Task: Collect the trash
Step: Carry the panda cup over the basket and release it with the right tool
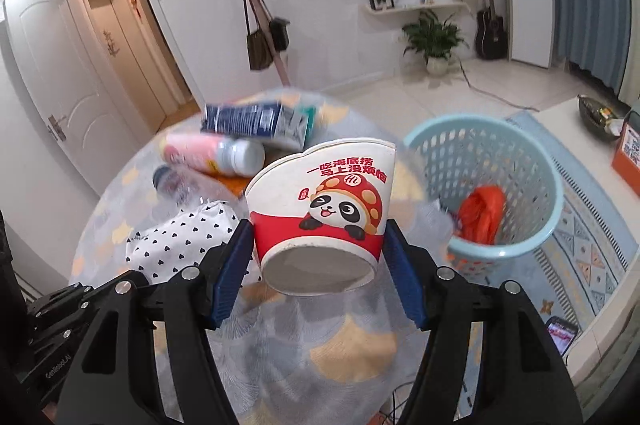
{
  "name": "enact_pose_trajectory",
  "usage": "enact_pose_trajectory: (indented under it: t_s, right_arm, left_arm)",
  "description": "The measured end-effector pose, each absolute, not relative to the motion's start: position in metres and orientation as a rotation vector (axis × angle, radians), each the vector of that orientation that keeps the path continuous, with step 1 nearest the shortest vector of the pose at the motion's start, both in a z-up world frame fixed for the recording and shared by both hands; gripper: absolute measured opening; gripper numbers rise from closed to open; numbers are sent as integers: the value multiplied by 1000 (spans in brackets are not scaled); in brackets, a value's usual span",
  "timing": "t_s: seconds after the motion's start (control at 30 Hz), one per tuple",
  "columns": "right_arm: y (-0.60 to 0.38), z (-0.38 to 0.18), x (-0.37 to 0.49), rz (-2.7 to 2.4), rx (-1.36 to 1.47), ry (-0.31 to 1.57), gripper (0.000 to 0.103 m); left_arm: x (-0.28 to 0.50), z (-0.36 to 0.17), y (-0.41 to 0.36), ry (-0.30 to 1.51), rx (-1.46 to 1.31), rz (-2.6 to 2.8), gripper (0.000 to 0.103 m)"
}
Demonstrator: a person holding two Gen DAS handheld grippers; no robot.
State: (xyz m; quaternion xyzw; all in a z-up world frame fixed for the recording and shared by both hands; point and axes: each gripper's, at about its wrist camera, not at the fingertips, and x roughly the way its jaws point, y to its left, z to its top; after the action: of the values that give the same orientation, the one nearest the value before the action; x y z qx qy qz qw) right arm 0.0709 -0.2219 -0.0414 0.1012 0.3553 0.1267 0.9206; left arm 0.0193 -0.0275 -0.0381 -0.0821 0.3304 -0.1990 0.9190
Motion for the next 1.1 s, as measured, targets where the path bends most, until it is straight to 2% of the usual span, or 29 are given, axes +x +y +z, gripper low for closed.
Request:
enact_pose_trajectory:
  t_s: [0.3,0.5,0.83,1.1]
  right_arm:
    - [-272,-15,91,154,229,650,62]
    - [-313,-17,118,65,252,643,62]
    - [-370,-66,176,-79,304,748,62]
    - [-397,-112,204,-142,360,860,63]
  left_arm:
    - [54,-8,-66,616,-121,-466,0]
    - [95,1,-104,615,-97,-504,0]
    - [173,-25,-172,707,-87,-546,0]
    - [201,-56,-205,788,-63,-577,0]
